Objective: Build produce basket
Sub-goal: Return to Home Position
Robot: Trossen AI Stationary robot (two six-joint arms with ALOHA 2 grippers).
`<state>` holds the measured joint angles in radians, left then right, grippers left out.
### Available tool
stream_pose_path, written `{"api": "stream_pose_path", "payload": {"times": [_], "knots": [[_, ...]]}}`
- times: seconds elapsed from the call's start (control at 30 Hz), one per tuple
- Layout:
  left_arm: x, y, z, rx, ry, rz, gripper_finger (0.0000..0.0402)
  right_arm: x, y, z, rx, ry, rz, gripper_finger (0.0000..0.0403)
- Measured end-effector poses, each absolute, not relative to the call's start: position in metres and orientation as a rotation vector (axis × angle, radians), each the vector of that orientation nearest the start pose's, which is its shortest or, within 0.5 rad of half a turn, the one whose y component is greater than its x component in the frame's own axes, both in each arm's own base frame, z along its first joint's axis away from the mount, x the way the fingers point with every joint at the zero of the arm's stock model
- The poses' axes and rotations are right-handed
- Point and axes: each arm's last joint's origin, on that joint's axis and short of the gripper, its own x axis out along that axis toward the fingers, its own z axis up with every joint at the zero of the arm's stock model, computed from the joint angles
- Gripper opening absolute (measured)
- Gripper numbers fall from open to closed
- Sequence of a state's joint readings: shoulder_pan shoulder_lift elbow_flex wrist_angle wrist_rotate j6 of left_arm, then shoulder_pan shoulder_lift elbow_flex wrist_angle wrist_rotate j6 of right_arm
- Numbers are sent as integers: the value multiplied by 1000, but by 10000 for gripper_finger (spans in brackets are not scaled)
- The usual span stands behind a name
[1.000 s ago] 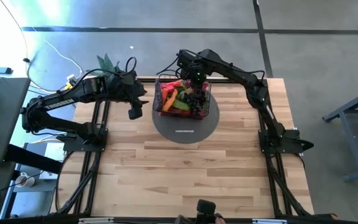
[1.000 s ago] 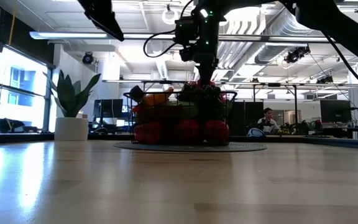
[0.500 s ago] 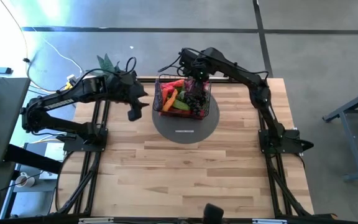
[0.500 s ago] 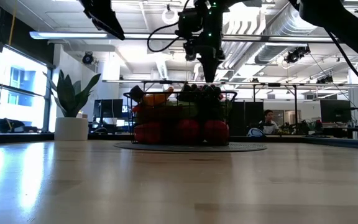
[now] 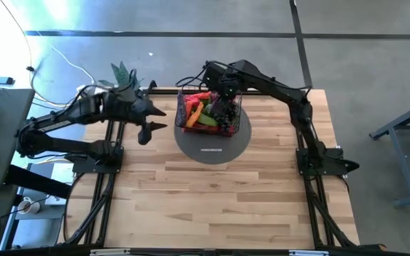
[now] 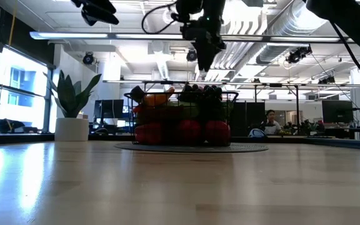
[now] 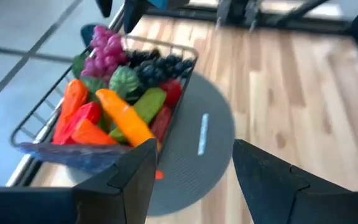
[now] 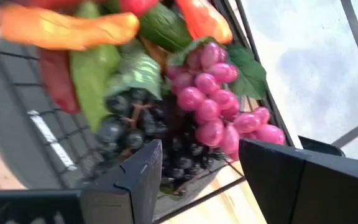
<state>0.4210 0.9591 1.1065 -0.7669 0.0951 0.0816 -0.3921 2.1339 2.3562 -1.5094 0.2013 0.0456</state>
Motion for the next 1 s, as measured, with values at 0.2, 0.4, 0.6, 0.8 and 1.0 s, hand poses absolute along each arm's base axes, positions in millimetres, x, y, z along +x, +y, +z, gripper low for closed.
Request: {"api": "stream_pose_path", "payload": {"times": [0.2, 0.4, 0.6, 0.8, 1.0], "knots": [[151, 55, 340, -127, 445, 261, 200, 386, -131, 367, 193, 1153, -516, 197], [137, 37, 323, -161, 264, 206, 200, 396, -96, 381, 190, 1036, -467, 197], [122, 24, 304, -167, 145, 159, 200, 400, -68, 392, 253, 939, -451, 197], [105, 15, 287, -138, 82, 110, 200, 404, -47, 401, 303, 857, -433, 197], [84, 9, 271, -153, -1, 86, 200, 398, -30, 415, 422, 778, -438, 197]]}}
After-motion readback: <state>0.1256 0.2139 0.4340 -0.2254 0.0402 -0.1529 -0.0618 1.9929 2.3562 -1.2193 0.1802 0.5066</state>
